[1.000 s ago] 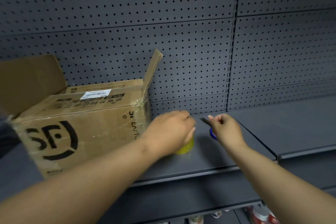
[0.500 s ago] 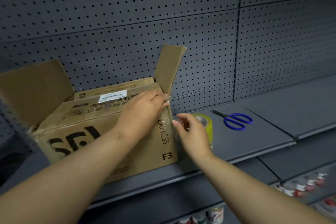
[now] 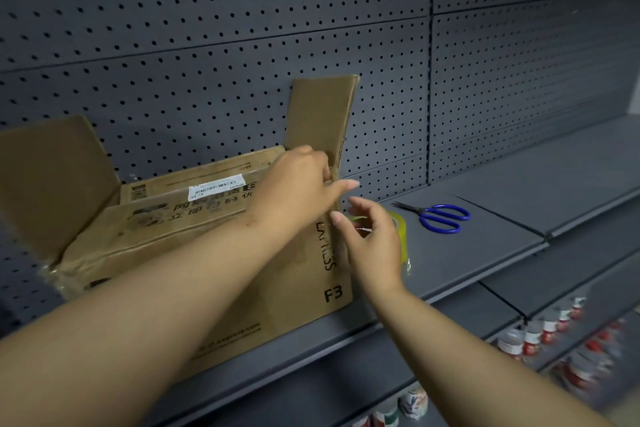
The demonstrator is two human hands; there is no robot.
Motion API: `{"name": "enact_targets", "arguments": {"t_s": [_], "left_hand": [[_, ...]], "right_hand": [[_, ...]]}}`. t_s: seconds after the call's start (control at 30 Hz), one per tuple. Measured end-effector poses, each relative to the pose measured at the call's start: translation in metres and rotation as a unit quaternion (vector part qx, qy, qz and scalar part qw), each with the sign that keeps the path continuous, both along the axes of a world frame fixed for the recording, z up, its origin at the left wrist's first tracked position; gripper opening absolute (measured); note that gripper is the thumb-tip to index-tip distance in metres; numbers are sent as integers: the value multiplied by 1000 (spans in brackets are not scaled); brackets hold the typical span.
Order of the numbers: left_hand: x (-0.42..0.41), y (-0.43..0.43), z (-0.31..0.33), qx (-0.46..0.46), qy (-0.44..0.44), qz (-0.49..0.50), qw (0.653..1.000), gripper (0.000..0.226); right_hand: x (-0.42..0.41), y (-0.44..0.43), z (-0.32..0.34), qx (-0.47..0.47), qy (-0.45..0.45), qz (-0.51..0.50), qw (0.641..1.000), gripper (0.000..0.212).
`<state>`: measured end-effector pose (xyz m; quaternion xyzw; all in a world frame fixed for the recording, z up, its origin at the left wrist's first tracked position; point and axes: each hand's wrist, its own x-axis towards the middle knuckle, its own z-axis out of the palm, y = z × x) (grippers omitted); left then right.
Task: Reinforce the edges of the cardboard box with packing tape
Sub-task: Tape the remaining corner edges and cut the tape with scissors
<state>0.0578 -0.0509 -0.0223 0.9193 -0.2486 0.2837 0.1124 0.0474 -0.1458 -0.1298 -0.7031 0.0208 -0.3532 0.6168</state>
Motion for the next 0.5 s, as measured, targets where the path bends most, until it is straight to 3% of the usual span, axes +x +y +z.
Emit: {"name": "enact_targets", "arguments": {"t_s": [0.13,0.4,0.5], "left_hand": [[7,-5,6,31,-9,0,999,40],[9,-7,2,22,-33,-22,999,44],[10,-6,0,17,-38,-30,999,43]], "right_hand": [[6,9,8,49,-18,-19,998,5],[8,9,-11,23,-15,-3,1000,5],[6,14,-33,2,0,-9,1000,23]]}}
